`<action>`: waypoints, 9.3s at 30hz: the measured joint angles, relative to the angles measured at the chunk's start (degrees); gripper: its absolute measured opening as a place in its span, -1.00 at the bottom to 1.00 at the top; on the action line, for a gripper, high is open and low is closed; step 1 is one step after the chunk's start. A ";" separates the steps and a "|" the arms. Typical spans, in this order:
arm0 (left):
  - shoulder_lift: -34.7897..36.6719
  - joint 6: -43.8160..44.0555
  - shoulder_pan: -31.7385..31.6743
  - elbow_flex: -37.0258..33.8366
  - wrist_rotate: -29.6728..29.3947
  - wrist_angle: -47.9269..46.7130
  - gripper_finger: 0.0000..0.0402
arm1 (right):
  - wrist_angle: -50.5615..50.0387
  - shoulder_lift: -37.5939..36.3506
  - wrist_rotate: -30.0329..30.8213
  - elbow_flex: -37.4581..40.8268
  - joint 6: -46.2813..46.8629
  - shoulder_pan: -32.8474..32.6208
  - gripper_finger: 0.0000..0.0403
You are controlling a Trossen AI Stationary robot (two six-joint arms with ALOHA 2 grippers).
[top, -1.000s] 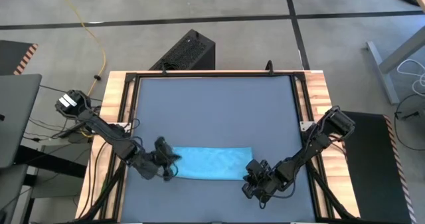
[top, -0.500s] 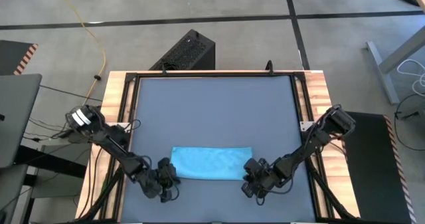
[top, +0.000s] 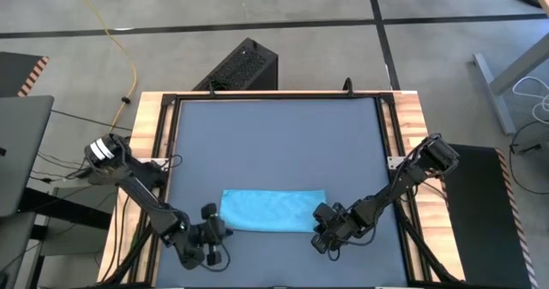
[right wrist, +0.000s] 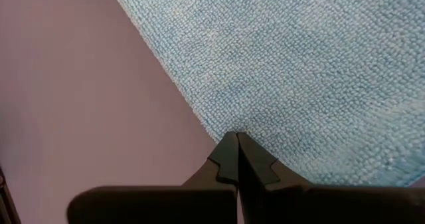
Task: Roll towel
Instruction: Fold the blue towel, then adjust the blue mat, then roll the blue towel
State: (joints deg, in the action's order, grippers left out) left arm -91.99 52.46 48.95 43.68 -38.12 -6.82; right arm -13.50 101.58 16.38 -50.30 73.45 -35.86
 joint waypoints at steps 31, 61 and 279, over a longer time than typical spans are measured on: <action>1.88 2.95 -5.12 -5.59 15.37 -3.06 -1.00 | 0.20 0.09 2.19 0.04 1.53 -1.19 -0.92; -4.08 5.47 -4.20 10.54 25.25 -7.84 -1.00 | -17.45 -8.04 -9.69 0.39 -35.96 24.22 -0.92; 21.45 3.20 -17.42 -5.75 23.90 -19.70 -1.00 | -41.43 -26.85 21.19 9.85 -36.01 64.88 -0.91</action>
State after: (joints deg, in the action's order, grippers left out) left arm -70.54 55.67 31.53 37.93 -14.22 -26.53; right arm -54.93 74.73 37.57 -40.45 37.44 29.02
